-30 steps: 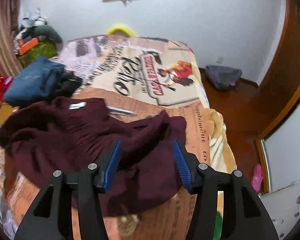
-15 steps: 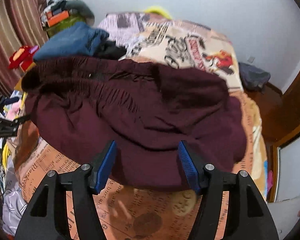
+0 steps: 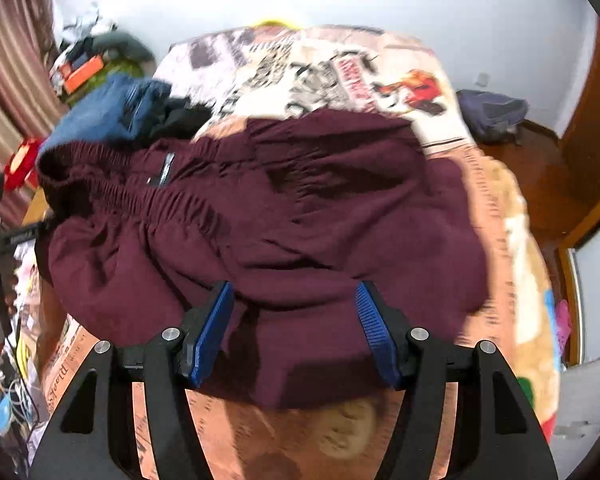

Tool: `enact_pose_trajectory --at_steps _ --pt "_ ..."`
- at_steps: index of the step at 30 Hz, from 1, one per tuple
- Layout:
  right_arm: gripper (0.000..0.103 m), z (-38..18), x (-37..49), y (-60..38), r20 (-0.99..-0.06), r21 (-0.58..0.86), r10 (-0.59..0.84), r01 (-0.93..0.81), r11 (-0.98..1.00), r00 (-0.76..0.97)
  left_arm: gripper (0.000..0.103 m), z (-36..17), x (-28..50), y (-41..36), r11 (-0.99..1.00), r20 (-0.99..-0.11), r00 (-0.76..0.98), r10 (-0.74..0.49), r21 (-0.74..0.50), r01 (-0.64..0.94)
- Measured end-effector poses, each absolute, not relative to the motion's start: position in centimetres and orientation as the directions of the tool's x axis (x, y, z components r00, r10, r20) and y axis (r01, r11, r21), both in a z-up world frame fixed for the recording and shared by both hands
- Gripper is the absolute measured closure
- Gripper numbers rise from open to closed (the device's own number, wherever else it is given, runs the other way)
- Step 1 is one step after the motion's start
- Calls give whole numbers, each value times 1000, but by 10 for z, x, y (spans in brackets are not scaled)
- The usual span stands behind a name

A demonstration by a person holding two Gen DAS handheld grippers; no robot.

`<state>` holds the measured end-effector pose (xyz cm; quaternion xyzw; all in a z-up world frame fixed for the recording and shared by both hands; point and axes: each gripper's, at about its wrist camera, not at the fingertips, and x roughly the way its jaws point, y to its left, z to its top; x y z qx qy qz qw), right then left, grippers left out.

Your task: Fold large clothes

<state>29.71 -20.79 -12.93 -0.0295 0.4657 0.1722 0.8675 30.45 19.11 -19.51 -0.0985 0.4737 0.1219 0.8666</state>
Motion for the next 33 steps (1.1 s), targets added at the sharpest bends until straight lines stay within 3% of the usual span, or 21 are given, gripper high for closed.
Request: enact_pose_trajectory --at_steps 4,10,18,25,27,28,29,30,33 --pt "43 -115 293 -240 -795 120 241 -244 962 556 10 -179 270 201 942 -811 574 118 -91 -323" --pt "36 -136 297 -277 -817 301 295 -70 951 496 10 -192 244 221 904 -833 545 94 -158 -398" --pt "35 -168 309 -282 -812 424 373 13 906 449 10 -233 265 235 785 -812 529 -248 -488 -381" --pt "33 -176 324 -270 -785 444 383 11 896 487 11 -255 288 242 732 -809 530 -256 -520 -441" --pt "36 -176 324 -269 -785 429 364 16 903 502 33 -252 285 244 733 -815 543 -202 -494 -467" --pt "42 -174 323 -269 -788 415 349 19 910 507 39 -250 283 245 739 -814 550 -186 -484 -468" --pt "51 -172 321 -268 -792 400 337 16 916 510 52 -247 281 242 746 -810 561 -171 -478 -463" --pt "54 -170 320 -269 -791 395 338 4 919 510 62 -243 279 241 758 -810 565 -154 -463 -458" --pt "63 -159 311 -270 -777 392 348 -29 919 525 78 -226 276 237 806 -811 576 -106 -409 -428"
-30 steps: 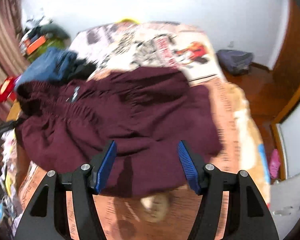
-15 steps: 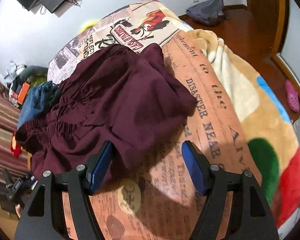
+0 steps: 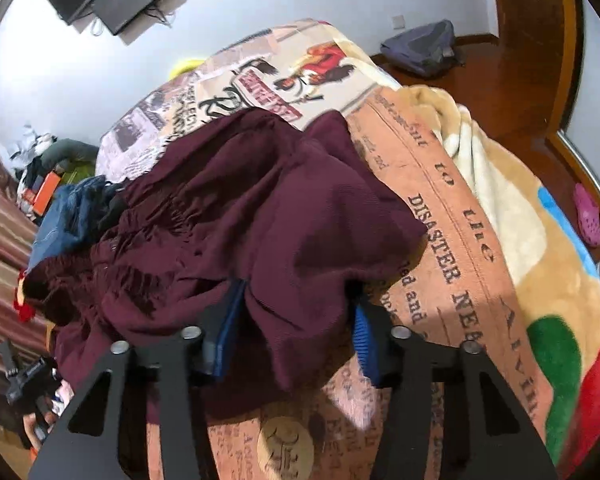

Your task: Fold large clothes

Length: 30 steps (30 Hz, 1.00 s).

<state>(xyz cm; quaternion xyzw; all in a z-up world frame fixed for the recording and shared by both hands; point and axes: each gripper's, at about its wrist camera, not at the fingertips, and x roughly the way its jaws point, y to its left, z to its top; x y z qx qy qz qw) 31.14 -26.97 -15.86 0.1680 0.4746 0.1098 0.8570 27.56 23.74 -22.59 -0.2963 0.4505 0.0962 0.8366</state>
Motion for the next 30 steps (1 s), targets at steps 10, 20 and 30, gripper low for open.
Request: enact_pose_trajectory --at_steps 10,20,30 --pt "98 -101 263 -285 -730 346 333 -98 933 597 87 -160 251 213 908 -768 635 -85 -321 -267" --pt "98 -93 229 -284 -763 193 253 -163 967 594 88 -162 183 223 888 -788 608 -92 -341 -308" --pt "90 -96 247 -209 -779 137 300 -318 938 551 87 -196 158 276 831 -833 553 33 -285 -478"
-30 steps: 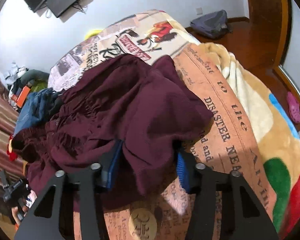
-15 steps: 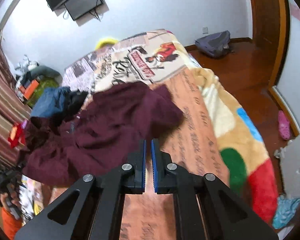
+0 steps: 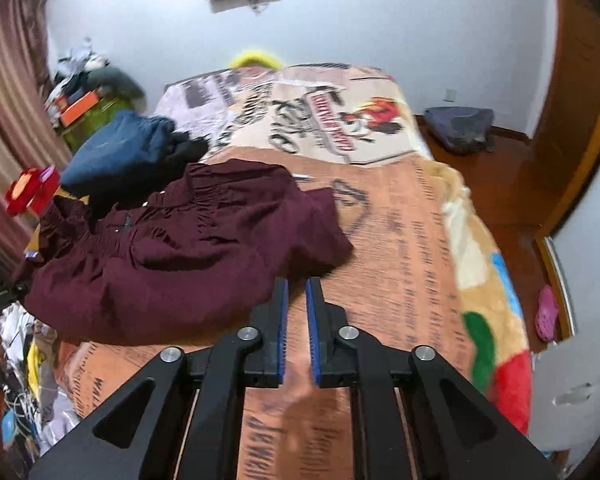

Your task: Fold large clothes

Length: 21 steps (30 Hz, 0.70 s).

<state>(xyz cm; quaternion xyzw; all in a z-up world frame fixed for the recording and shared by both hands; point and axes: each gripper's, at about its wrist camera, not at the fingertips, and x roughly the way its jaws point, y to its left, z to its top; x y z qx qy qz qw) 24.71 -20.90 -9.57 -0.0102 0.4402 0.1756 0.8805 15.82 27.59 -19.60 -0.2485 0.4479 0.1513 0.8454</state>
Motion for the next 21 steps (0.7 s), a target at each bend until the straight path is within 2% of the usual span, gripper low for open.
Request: enact_pose_trajectory --at_steps 3,5,7,9,11,13,15,17,21 --pt "77 -99 254 -181 -779 136 336 -381 914 530 82 -211 162 285 827 -858 510 61 -242 -507" --pt "58 -104 259 -163 -783 102 334 -423 901 524 79 -221 160 291 795 -867 498 27 -283 -536" --pt "56 -109 263 -147 -789 65 318 -443 894 526 71 -225 156 294 773 -864 503 3 -317 -549" --pt "55 -115 269 -134 -807 64 317 -459 886 499 47 -229 154 294 763 -866 500 -24 -339 -550" --pt "55 -121 274 -122 -821 96 341 -478 873 457 39 -235 152 290 742 -858 502 -107 -405 -535" --pt "55 -125 276 -109 -829 122 368 -506 854 422 39 -240 154 287 725 -847 505 -164 -451 -521" --pt "51 -134 277 -94 -839 129 380 -537 834 390 36 -243 158 287 723 -848 504 -167 -452 -522" --pt "38 -149 279 -82 -852 119 371 -554 824 370 32 -249 161 290 697 -836 516 -187 -483 -530" --pt "37 -186 287 -70 -902 95 303 -545 833 306 31 -268 164 302 585 -777 566 -276 -603 -543"
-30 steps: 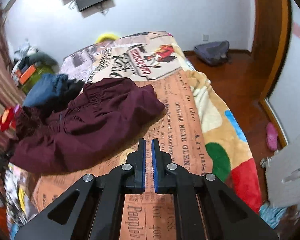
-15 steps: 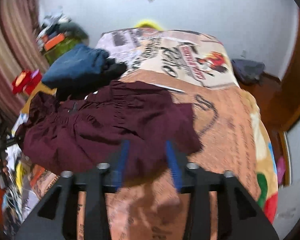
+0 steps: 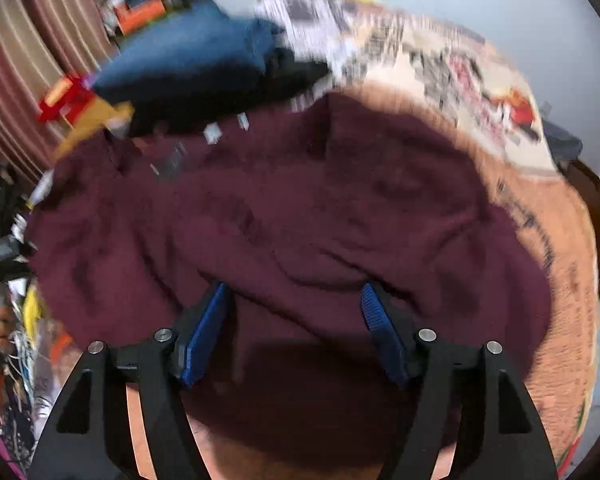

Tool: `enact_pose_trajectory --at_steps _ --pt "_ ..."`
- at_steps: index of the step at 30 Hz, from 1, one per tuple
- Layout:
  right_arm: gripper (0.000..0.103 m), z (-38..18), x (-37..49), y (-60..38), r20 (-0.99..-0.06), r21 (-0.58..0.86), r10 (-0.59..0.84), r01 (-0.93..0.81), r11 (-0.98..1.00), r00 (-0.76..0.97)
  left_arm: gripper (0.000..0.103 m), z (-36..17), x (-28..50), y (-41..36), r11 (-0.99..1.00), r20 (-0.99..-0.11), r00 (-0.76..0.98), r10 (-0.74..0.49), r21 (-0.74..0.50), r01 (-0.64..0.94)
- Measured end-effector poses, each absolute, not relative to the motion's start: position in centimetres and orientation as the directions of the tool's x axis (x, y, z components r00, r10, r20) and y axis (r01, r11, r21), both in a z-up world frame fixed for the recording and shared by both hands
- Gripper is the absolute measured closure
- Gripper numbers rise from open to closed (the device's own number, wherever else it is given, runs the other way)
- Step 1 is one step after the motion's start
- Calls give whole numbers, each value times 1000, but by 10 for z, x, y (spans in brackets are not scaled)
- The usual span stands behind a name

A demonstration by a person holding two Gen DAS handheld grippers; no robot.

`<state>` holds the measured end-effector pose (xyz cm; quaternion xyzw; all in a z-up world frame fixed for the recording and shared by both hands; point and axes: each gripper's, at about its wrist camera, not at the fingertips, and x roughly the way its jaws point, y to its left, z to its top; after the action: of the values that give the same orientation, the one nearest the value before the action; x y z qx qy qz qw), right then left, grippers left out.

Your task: Fold large clothes

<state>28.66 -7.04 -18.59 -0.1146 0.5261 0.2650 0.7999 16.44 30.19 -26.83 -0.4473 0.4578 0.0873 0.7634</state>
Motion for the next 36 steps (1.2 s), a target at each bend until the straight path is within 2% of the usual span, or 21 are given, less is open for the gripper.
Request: enact_pose_trajectory --at_steps 5,10,12,15,21,27,32,36 --pt "36 -185 279 -74 -899 70 295 -559 826 323 33 -281 171 311 525 -731 628 -268 -657 -542" --pt "36 -178 278 -81 -902 99 302 -535 839 308 61 -258 184 295 637 -795 593 -125 -523 -566" --pt "36 -174 278 -80 -898 99 307 -534 840 317 79 -243 186 286 689 -808 585 -70 -463 -557" --pt "36 -169 274 -81 -890 76 302 -541 837 342 88 -217 186 280 711 -793 607 -50 -455 -536" --pt "36 -156 268 -85 -871 74 322 -548 833 371 91 -149 189 266 749 -710 703 -44 -489 -447" --pt "36 -132 261 -78 -818 176 446 -581 795 363 91 -84 211 220 805 -620 779 -89 -506 -310" --pt "36 -139 258 -74 -815 233 492 -605 761 305 91 -32 247 149 885 -575 809 -118 -431 -177" --pt "36 -135 260 -105 -797 254 500 -563 786 338 91 -15 283 90 915 -577 803 -151 -388 -107"
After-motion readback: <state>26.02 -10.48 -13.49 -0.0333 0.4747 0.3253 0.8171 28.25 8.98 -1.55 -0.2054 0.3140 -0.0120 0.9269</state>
